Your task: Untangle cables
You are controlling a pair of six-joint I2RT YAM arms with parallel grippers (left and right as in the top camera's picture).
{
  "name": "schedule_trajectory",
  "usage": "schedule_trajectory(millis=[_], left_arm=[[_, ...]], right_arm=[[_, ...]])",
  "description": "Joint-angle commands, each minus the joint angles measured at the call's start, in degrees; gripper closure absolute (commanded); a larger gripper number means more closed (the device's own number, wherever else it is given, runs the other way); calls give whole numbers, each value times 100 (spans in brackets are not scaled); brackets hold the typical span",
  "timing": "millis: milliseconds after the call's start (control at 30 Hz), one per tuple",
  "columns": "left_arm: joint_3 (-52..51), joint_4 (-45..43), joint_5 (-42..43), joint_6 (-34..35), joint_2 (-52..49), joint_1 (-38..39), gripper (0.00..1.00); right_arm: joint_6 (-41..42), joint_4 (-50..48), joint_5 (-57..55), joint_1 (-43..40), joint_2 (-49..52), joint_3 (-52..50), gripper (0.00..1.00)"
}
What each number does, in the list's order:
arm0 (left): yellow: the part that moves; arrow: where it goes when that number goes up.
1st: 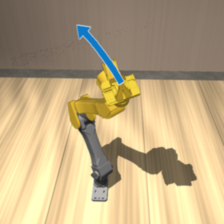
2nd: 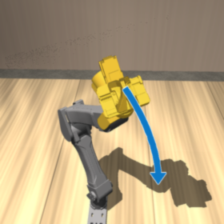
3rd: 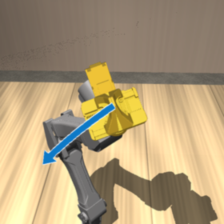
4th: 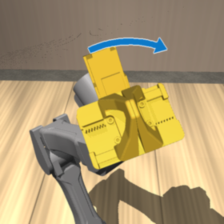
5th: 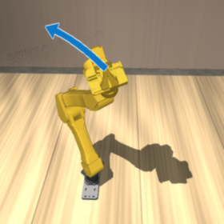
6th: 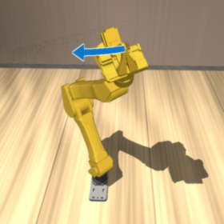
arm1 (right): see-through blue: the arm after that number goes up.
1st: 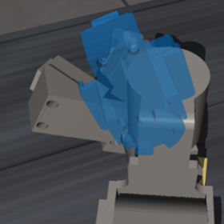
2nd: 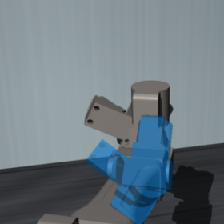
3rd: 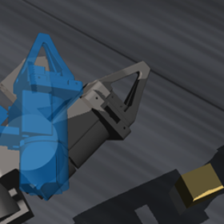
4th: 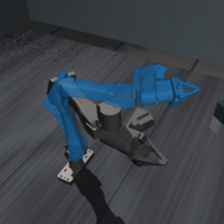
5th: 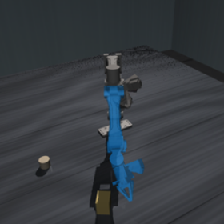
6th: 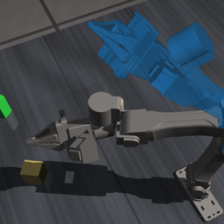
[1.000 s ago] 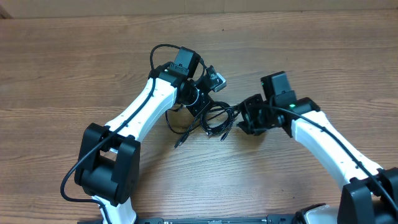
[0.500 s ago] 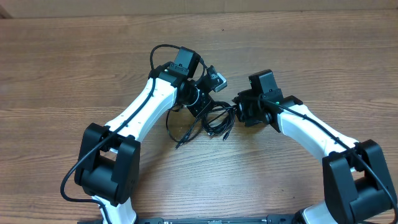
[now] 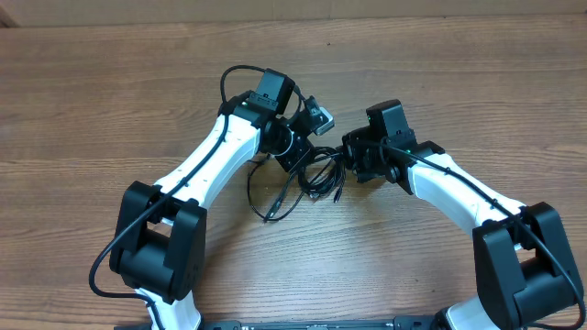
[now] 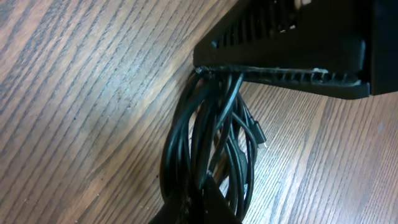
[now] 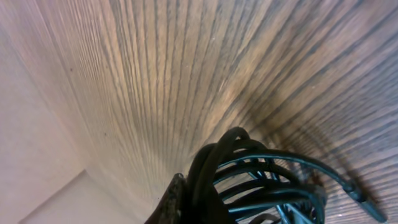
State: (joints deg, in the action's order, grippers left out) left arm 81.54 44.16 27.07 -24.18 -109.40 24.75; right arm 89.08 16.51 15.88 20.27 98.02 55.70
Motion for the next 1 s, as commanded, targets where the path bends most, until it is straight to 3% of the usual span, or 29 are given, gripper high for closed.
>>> schedule_trajectory(millis=[0, 133, 300, 467, 567, 833, 967], left_arm=[[118, 15, 118, -52, 175, 0, 96], [118, -101, -640, 702, 175, -7, 96], [116, -444, -1484, 2002, 173, -9, 96], [116, -730, -1602, 2710, 173, -9, 96], [116, -804, -2094, 3314, 173, -9, 96], [114, -828, -2332, 3681, 160, -50, 96], [111, -809, -2728, 4216, 114, -321, 96]], right_arm=[[-807, -83, -74, -2, 37, 0, 96], [-2033, -85, -28, -9, -111, 7, 96], [-2907, -76, 431, -7, -804, 7, 96], [-3617, 103, 1106, -7, -1545, 7, 96], [-4061, 114, 1517, -7, -1939, 7, 96], [-5018, -76, 2074, -9, -3045, 7, 96], [-5462, -151, 2063, -15, -3788, 7, 96]])
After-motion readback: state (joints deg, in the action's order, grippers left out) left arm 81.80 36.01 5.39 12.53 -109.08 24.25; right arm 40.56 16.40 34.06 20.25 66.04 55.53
